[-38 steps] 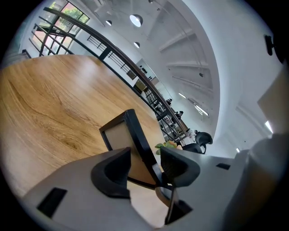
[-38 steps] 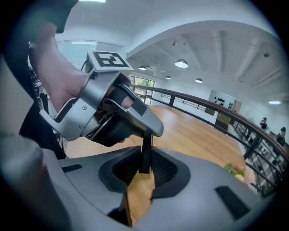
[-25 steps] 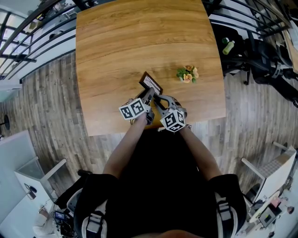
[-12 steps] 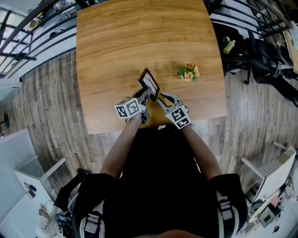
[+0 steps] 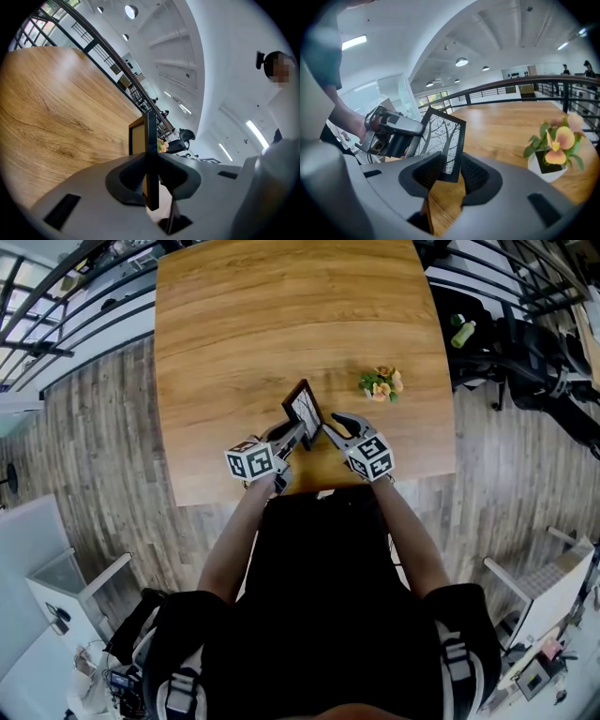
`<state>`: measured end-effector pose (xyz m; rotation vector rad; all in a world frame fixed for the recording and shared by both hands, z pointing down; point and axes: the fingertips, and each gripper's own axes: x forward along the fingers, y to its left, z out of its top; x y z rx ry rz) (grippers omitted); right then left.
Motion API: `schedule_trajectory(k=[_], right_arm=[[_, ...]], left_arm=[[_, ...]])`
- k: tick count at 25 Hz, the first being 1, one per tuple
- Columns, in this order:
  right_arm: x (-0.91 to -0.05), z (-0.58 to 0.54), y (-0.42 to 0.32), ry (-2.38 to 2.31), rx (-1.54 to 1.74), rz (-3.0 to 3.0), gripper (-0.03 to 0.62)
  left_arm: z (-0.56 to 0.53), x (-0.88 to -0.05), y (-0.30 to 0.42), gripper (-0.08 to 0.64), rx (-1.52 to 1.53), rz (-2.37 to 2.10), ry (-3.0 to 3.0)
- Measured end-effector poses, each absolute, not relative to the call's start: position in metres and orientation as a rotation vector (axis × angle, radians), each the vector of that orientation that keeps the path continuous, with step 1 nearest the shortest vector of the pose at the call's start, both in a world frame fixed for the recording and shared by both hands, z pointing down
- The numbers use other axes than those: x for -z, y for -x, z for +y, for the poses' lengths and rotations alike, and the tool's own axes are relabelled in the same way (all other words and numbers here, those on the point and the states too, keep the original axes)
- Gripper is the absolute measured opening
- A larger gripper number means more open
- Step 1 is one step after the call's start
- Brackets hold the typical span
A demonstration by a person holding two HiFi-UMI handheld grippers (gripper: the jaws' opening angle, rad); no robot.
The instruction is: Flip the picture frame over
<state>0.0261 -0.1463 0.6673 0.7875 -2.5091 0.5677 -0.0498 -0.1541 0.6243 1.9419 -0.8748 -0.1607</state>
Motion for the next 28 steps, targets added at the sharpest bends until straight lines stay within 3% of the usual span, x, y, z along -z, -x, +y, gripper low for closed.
schedule_trajectory(k=[11,18,21,28], right_arm=[[-0.662,-0.154,-0.041,-0.681,-0.887,-2.647,0.154],[-0.656,-0.141,-0.036,-0.524,-1.063,-2.704,0.195],[-0.647,-0.134,-0.034,-0.44,-1.151,-2.749,0.141],[-0.645,-0.126,-0.03,-0.38,-1.208,-2.75,0.114]], left_arm=[[-0.134,-0.596,0.036,0.094,0.257,-0.621,-2.033],[-0.124,-0.581,0.036,0.094,0.297,-0.503,-2.054],[-0.121,-0.573,0.038,0.094,0.312,-0.445,-2.07],[-0.115,-0.576,0.044,0.094,0.323,-0.383,-2.071]])
